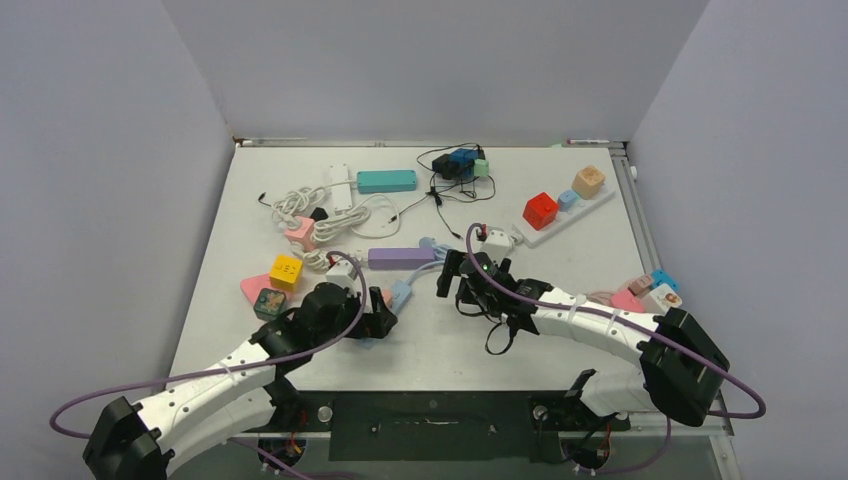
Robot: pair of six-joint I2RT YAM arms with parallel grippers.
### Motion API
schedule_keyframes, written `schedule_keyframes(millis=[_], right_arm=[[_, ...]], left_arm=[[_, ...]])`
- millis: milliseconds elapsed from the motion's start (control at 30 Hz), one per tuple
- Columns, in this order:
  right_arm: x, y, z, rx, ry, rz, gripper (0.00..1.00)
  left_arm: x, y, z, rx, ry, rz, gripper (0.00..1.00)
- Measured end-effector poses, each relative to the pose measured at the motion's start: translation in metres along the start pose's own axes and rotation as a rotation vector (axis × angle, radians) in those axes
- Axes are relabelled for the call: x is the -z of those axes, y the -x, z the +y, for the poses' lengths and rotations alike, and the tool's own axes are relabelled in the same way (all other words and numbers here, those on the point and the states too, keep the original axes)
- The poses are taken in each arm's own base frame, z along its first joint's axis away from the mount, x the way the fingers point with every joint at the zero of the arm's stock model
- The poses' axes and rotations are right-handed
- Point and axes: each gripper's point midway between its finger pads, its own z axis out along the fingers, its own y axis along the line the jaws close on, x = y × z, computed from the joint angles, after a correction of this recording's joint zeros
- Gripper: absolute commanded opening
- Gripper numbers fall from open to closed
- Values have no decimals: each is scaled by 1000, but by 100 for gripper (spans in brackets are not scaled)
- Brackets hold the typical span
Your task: Pull the plug off the socket
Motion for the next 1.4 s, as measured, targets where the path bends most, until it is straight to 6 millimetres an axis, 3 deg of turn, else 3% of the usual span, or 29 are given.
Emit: schedule_keyframes(millis=[233, 400, 633, 767, 900, 1067, 1267, 1400], right_arm=[[0, 1, 1, -8, 2, -2, 90], [3, 3, 2, -12, 10, -10, 90], [5, 5, 3, -14, 14, -15, 90], [9, 9, 3, -18, 18, -25, 90], [16, 13, 2, -19, 20, -38, 90], [22, 17, 0, -12, 19, -46, 90], [29, 6, -5, 43, -20, -25, 91], [44, -4, 16, 80, 7, -14, 95]], left_arm=[[-3, -12, -14, 42, -38, 42, 96], [-8, -21, -44, 84, -131, 69, 96], [-24, -50, -82, 72, -197, 151, 96], [-28, -51, -105, 70, -239, 153, 96], [-23, -41, -114, 87, -271, 118, 96], [2, -18, -113, 85, -287, 53, 96], [31, 26, -81, 78, -200, -2, 96], [41, 69, -62, 69, -134, 1, 96]])
